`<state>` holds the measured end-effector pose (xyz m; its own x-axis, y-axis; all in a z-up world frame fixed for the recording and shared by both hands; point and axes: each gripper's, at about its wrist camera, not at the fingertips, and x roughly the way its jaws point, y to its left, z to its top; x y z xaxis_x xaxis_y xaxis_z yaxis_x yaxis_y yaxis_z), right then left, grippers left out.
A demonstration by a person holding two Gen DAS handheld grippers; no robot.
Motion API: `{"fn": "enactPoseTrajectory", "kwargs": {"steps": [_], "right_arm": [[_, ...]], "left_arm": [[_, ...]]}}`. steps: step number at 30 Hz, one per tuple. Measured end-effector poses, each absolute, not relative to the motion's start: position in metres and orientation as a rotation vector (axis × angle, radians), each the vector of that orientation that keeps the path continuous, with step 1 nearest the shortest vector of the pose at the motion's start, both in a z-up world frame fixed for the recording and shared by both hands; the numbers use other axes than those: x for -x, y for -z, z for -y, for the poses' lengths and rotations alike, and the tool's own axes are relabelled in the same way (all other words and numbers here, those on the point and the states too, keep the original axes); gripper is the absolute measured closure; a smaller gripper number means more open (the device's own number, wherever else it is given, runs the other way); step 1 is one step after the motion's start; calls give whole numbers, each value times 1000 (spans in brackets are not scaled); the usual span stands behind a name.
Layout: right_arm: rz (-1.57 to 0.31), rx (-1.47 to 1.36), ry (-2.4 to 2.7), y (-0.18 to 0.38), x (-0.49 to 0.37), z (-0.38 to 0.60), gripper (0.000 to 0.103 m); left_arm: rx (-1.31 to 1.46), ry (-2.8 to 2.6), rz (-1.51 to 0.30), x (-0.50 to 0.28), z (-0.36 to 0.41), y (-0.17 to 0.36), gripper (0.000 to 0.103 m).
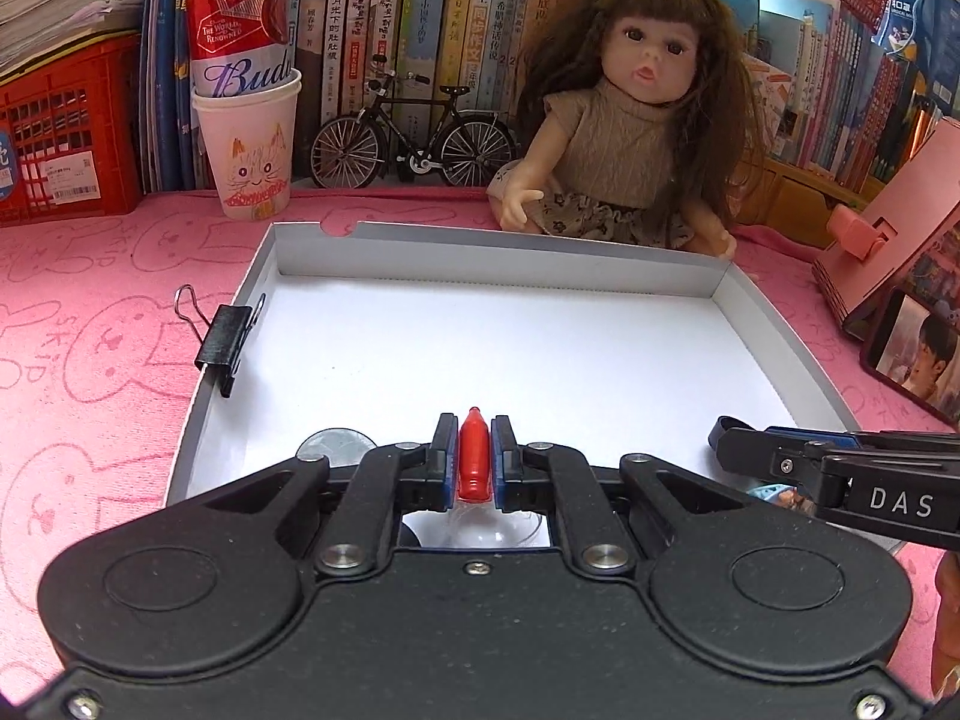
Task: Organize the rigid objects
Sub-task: 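Carry the red cap and black cap into the white tray and open both tools, then lift both open tools up and back out of the tray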
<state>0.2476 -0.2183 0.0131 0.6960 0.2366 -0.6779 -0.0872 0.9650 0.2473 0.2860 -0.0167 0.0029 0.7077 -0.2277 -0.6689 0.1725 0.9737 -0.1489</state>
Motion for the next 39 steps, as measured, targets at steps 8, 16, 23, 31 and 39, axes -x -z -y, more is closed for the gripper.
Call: {"fn": "enactPoseTrajectory", "kwargs": {"steps": [8, 16, 23, 31, 39], "right_arm": [[-779, -165, -185, -12, -242, 216, 67], [-771, -147, -188, -12, -235, 214, 67], [-765, -146, -190, -15, -231, 213, 63], [-725, -172, -207, -26, -219, 216, 47], [-649, -98, -198, -40, -191, 216, 30]], "left_arm": [[45, 218, -745, -280, 14, -4, 93], [29, 218, -739, -273, 13, -4, 92], [32, 226, -730, -266, 13, -7, 91], [48, 240, -668, -249, 9, -24, 67], [51, 276, -611, -216, 8, -45, 58]]}}
